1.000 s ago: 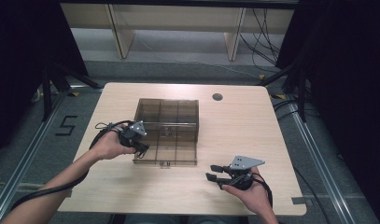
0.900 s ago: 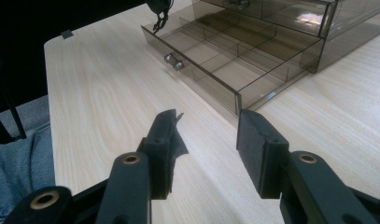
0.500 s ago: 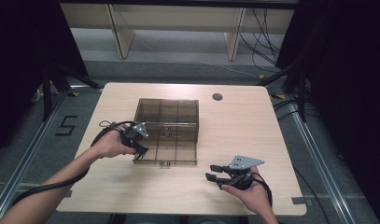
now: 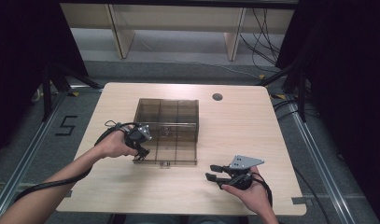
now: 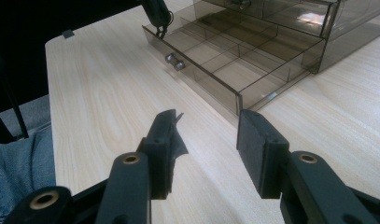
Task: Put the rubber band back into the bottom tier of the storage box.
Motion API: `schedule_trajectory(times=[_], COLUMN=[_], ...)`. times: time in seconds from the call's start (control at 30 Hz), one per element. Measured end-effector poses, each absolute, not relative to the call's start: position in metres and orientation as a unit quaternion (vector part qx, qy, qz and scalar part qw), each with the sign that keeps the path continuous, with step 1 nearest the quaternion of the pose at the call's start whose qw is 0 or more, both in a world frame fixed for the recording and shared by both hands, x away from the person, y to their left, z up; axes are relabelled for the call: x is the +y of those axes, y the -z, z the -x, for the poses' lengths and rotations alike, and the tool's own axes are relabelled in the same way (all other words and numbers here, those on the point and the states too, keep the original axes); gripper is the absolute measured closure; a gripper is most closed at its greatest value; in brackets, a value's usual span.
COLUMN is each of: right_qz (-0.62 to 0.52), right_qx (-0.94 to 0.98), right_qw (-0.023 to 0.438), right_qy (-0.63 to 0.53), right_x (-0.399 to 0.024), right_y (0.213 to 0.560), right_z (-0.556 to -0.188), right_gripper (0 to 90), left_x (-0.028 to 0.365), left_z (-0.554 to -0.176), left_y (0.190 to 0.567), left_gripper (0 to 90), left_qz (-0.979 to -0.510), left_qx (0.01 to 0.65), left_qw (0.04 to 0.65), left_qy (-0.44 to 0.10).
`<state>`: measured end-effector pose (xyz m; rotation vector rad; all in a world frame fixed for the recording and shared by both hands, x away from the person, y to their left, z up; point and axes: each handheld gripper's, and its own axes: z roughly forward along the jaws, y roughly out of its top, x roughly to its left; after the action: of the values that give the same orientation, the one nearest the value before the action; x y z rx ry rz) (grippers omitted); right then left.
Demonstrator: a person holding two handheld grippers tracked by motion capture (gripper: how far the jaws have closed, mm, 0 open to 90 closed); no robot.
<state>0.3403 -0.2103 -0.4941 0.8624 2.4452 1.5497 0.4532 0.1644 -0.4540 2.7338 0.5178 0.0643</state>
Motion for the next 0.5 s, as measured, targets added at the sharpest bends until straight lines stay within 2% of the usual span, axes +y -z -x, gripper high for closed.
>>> schedule_trajectory(times=[0.33, 0.5], right_qz=[-0.284, -0.280], right_qx=[0.810, 0.808], right_qw=[0.049, 0.057], right_qy=[-0.511, -0.514], right_x=[-0.2089, -0.2090], right_y=[0.4955, 0.4957], right_z=[-0.3405, -0.3410], right_gripper=[58.5, 58.4], left_x=[0.1596, 0.1577], left_z=[-0.4565, -0.4576], left_y=[0.4560, 0.4580], left_gripper=[86.7, 86.2], left_qz=[-0.974, -0.976], left_qx=[0.169, 0.167], left_qw=[0.150, 0.139], left_qy=[-0.017, -0.016])
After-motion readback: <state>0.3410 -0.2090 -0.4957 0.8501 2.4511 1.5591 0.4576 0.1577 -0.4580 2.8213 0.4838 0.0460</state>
